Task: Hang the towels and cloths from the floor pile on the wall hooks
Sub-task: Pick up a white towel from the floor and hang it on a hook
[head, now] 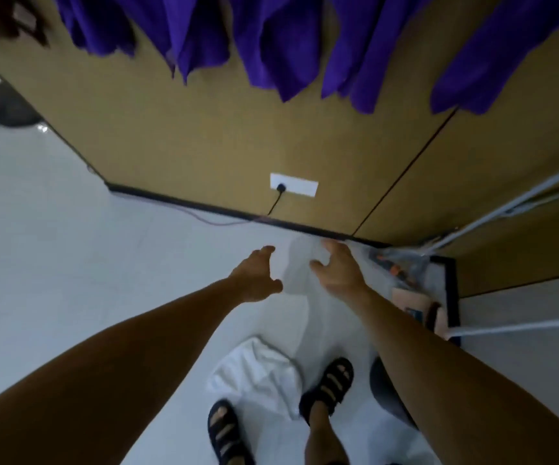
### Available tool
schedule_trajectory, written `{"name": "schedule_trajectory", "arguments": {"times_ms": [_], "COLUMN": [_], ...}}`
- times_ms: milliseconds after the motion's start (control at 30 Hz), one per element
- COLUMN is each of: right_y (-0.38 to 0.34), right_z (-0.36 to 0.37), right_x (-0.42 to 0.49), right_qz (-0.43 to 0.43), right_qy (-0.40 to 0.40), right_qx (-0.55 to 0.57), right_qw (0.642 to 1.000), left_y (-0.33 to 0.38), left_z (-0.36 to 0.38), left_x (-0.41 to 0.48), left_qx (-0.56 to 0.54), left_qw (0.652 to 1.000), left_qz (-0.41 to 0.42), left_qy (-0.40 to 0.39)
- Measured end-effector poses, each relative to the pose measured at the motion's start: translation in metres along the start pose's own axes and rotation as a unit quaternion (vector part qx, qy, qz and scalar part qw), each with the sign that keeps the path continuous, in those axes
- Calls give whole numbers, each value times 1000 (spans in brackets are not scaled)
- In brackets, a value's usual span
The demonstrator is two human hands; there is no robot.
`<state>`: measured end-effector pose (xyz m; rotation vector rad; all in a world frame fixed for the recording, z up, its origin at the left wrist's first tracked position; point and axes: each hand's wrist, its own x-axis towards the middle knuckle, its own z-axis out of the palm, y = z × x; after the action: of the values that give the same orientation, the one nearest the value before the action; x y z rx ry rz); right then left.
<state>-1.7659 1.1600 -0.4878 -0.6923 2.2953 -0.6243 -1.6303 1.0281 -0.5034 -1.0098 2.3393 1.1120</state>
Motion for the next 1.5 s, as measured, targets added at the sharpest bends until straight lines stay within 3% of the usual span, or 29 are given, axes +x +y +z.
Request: {"name": "schedule_trajectory", "arguments": {"times_ms": [167,333,567,700,867,1000,1167,1267,1400,1500], "right_y": [77,184,309,333,335,310,244,198,137,90], "right_z": [136,258,422,500,550,539,447,370,258,178], "right_x": [4,35,59,76,94,86,51,38,30,16], "right_qz": [45,106,137,110,61,37,-57,-73,-44,-84], "right_qy": [-115,-173,-242,-244,-132,-90,-96,-95,-27,-1], "right_qx": [-63,-77,-66,-64,-115,-33,143,164,179,148], "right_qw": [990,976,958,961,983,995,983,979,982,985], "left_y": [-130,-231,-322,-360,-392,-390,-333,-275,-187,-123], "left_z": [90,198,337,374,384,371,305,244,144,70], "left_x": [3,47,112,137,153,146,121,102,68,35], "left_qx": [10,3,-21,-33,-25,-34,-51,-70,-110,-183], "left_qw": [995,985,986,987,989,987,993,992,992,982], "left_qz": [-86,-148,-148,-148,-146,-152,-84,-29,7,25], "left_qy": [-57,-85,-78,-49,-21,-30,-63,-103,-65,-41]}}
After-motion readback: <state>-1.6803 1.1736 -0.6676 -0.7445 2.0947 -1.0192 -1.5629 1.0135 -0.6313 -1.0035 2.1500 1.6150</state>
